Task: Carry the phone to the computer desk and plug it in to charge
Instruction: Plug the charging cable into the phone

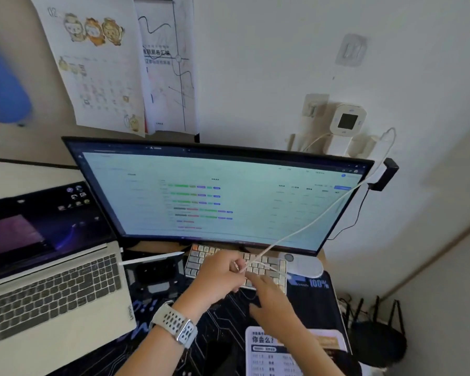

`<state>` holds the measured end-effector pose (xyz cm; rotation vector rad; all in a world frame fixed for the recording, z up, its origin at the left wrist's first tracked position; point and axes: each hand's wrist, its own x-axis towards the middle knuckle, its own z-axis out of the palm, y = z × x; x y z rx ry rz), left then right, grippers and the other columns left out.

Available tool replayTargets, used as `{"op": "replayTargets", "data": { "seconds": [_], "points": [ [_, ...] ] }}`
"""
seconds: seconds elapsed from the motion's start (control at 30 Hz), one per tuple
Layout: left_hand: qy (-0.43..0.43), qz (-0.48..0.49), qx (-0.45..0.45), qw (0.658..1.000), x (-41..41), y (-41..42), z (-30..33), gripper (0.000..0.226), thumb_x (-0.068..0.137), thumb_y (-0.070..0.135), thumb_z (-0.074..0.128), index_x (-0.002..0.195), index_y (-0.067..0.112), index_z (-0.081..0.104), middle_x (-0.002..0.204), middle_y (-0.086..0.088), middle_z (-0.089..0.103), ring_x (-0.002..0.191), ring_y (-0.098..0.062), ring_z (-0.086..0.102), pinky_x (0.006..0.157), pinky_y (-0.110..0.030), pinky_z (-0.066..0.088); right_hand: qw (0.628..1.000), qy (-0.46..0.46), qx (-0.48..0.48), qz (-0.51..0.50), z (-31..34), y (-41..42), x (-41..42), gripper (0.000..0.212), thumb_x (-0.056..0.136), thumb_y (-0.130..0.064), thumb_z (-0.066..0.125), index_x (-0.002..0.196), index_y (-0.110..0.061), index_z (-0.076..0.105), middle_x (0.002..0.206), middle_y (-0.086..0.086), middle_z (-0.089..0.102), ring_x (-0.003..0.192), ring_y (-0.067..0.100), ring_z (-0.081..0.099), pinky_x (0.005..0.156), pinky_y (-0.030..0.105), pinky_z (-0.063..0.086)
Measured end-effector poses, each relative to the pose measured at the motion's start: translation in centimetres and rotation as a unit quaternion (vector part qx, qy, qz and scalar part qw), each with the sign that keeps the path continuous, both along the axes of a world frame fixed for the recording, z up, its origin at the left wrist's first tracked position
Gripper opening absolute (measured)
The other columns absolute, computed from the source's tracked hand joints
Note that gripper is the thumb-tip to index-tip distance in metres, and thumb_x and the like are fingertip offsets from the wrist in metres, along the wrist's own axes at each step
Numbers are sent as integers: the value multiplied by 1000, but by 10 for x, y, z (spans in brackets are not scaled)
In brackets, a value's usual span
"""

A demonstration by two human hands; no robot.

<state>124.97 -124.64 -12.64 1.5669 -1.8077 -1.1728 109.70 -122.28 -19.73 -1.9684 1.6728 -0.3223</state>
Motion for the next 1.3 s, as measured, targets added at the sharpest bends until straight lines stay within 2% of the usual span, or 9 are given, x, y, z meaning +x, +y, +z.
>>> {"op": "replayTargets", "data": {
  "seconds": [0.17, 0.27, 0.37, 0.47, 0.6, 0.83, 1.0, 1.17, 1.3],
  "points": [
    [63, -42, 28, 997, 15, 12, -4, 9, 81, 3, 60, 78, 10, 64, 66, -7, 68, 60, -15, 64, 59, -28, 51, 998, -19, 53, 35, -29, 9, 51, 56, 87, -21, 62, 138, -16, 40, 138, 6, 43, 123, 23, 45, 100, 30, 41],
    [101, -49, 19, 993, 21, 14, -4, 6, 86, 11, 62, 81, 12, 65, 67, -3, 69, 63, -11, 66, 57, -18, 48, 1000, -14, 5, 5, -31, 12, 72, 33, 94, -20, 52, 127, -13, 53, 130, 9, 54, 112, 26, 55, 86, 31, 47],
    [153, -46, 38, 986, 27, 13, -8, 9, 89, 23, 62, 83, 17, 65, 72, -1, 71, 72, -13, 68, 65, -22, 52, 997, -44, -36, -44, -24, 16, 78, 24, 97, -19, 45, 112, -8, 60, 115, 10, 61, 97, 26, 60, 74, 35, 49],
    [196, -20, 53, 979, 38, 13, -18, 27, 96, 36, 51, 86, 16, 66, 90, -4, 73, 88, -16, 69, 83, -29, 53, 996, -54, -49, -60, -12, 24, 76, 28, 97, -25, 45, 95, -4, 63, 96, 10, 64, 85, 26, 60, 72, 38, 49],
    [220, -7, 30, 975, 51, 15, -35, 40, 100, 31, 36, 94, 8, 68, 100, -11, 70, 97, -19, 66, 83, -23, 50, 987, -133, -62, -62, 16, 33, 74, 30, 96, -24, 47, 74, -7, 59, 65, 1, 57, 60, 17, 50, 62, 39, 42],
    [179, -75, 6, 981, 70, 25, -54, 48, 91, 57, 44, 95, 17, 70, 101, -4, 72, 102, -15, 64, 97, -39, 46, 958, -276, -48, -64, 61, 24, 71, 34, 98, -24, 46, 70, -12, 61, 62, 10, 59, 55, 15, 49, 55, 30, 42],
    [142, -64, -33, 987, 83, 23, -60, 16, 93, 31, 55, 84, 30, 68, 81, 1, 73, 83, -6, 66, 78, -33, 48, 921, -375, -19, -107, 59, 18, 72, 33, 99, -23, 45, 77, -16, 67, 59, -4, 60, 58, 7, 56, 59, 19, 47],
    [126, -26, -19, 991, 83, 16, -62, 27, 96, 16, 52, 77, 27, 68, 59, -2, 67, 63, -24, 64, 71, -44, 54, 880, -448, 18, -156, 44, 15, 73, 31, 100, -25, 42, 86, -11, 66, 61, 0, 62, 57, 12, 57, 59, 23, 49],
    [126, -23, 4, 992, 80, 13, -61, 23, 96, 15, 52, 78, 18, 67, 50, 1, 56, 48, -17, 53, 52, -35, 50, 852, -464, 72, -230, 30, 15, 67, 35, 98, -37, 43, 90, -11, 66, 58, 1, 65, 53, 11, 59, 56, 21, 52]
  ]
}}
